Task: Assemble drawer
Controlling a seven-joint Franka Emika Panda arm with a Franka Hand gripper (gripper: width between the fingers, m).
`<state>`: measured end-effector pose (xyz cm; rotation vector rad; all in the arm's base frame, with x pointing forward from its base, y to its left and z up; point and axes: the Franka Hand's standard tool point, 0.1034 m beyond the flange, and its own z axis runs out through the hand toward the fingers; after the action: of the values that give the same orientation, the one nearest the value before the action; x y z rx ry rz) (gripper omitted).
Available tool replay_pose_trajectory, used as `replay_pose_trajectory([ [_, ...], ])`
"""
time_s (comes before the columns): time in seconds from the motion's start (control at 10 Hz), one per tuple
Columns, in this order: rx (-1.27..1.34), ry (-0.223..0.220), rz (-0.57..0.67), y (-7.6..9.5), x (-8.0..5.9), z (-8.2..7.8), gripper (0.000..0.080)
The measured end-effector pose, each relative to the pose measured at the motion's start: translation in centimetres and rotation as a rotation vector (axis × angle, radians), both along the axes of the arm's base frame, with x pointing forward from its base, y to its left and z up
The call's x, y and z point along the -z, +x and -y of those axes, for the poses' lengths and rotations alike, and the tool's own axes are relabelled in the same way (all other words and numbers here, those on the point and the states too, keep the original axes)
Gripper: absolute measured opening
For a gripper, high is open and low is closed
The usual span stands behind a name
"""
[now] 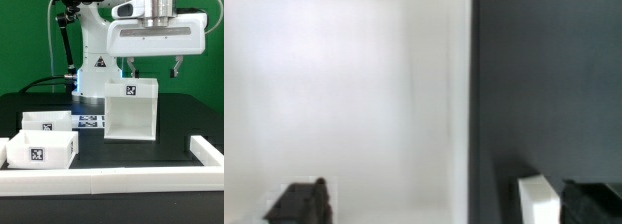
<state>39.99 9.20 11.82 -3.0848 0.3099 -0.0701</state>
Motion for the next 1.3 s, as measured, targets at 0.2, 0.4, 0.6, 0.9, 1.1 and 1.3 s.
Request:
replay_pose_trajectory([
  [0.2,0.007,-0.004,-0.006,-0.5,1.3,-0.1,0.0650],
  [0.4,0.000,-0.008,-0.013,-1.0,2.1,-0.4,0.0650],
  [0.6,0.000,-0.009,-0.019,-1.1,2.4,-0.4,0.0553],
  [0.9,-0.002,-0.008,-0.020,-1.1,2.4,-0.4,0.0223],
  [1.1,-0.003,-0.008,-0.020,-1.1,2.4,-0.4,0.0036],
  [1.3,-0.003,-0.008,-0.020,-1.1,2.4,-0.4,0.0036],
])
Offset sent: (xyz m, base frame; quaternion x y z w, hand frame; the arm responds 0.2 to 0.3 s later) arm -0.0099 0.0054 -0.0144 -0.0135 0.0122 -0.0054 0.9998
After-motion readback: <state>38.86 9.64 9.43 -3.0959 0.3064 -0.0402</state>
